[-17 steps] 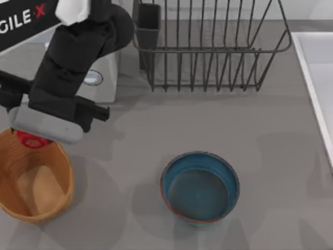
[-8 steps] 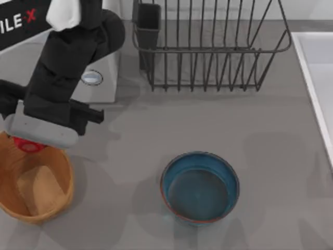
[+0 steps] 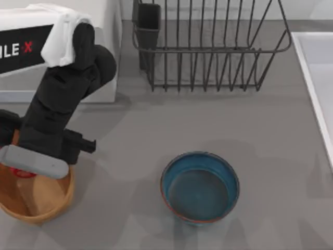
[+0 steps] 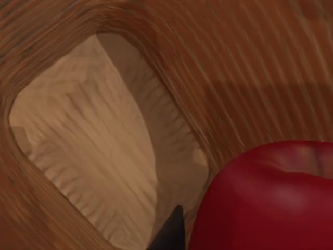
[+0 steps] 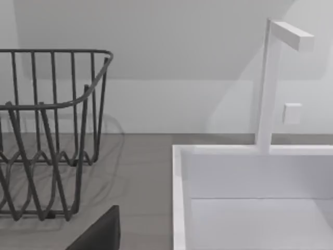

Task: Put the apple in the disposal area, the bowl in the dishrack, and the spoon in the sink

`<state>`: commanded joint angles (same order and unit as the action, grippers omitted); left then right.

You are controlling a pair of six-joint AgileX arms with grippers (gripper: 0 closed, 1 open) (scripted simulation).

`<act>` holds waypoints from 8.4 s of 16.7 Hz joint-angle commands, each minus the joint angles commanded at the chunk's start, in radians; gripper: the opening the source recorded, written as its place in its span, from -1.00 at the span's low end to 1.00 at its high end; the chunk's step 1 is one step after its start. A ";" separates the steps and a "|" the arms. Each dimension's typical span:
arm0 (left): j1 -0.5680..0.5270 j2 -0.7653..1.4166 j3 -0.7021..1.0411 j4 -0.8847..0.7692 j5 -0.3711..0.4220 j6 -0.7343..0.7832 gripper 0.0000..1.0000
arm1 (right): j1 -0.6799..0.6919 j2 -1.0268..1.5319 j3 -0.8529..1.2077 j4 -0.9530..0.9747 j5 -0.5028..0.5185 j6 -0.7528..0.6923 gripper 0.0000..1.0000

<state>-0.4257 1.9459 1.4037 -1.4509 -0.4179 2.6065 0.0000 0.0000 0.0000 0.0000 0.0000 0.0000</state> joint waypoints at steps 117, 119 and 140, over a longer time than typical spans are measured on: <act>0.426 -1.946 -1.404 1.451 0.418 -2.606 1.00 | 0.669 1.930 1.200 -0.841 0.001 0.685 0.10; 0.426 -1.946 -1.404 1.451 0.418 -2.606 1.00 | 0.669 1.930 1.200 -0.841 0.001 0.685 -0.21; 0.426 -1.946 -1.404 1.451 0.418 -2.606 1.00 | 0.669 1.875 1.354 -1.069 0.001 0.684 -1.00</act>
<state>0.0000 0.0000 0.0000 0.0000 0.0000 0.0000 0.6691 1.8748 1.3538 -1.0692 0.0013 0.6844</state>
